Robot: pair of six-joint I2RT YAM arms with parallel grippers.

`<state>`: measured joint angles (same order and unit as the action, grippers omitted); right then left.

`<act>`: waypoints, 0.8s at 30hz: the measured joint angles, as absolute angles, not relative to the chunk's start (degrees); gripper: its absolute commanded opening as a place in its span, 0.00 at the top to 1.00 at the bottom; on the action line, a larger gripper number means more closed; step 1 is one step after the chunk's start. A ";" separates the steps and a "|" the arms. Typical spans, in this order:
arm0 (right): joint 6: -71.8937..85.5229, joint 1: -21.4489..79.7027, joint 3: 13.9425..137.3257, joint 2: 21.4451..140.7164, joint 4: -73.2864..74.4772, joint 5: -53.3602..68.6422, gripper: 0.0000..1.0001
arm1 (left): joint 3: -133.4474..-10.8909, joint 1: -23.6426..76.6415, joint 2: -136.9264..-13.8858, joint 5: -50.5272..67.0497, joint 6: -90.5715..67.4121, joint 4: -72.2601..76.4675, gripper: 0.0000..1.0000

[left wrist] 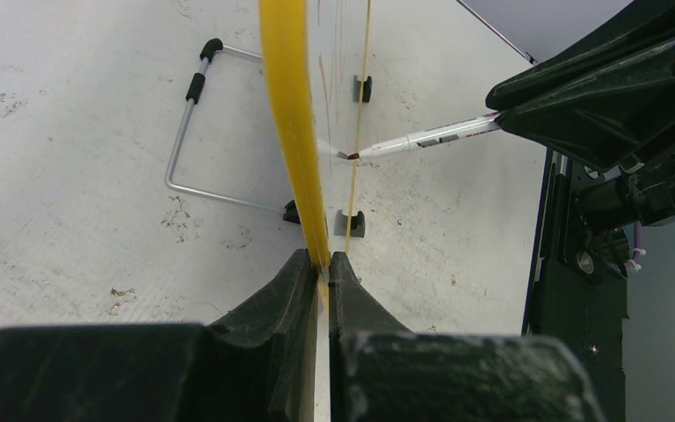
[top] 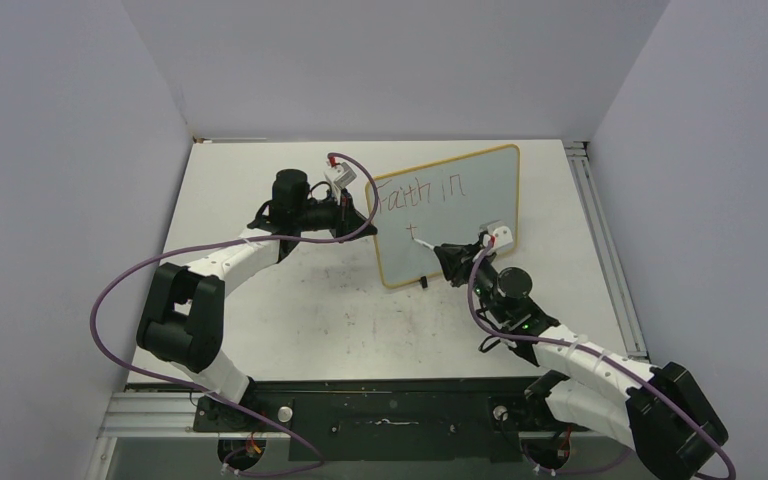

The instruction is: Write a sentence on the whiteboard

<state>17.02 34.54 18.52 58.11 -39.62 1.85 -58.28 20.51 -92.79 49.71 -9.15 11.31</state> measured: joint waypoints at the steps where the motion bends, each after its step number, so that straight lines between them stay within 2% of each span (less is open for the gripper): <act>1: 17.21 34.54 18.06 57.87 -39.35 1.85 0.95 | -58.28 20.51 -92.79 49.74 -9.15 11.33 1.00; 17: 17.12 34.59 17.15 52.47 -34.76 -2.31 0.95 | -58.28 20.51 -92.79 49.84 -9.15 11.31 1.00; 24: 16.93 34.59 18.87 54.43 -36.73 -2.28 0.95 | -58.28 20.51 -92.79 49.89 -9.15 11.31 1.00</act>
<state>16.93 34.59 18.87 54.43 -36.73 -2.28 -58.28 20.51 -92.79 49.89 -9.15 11.31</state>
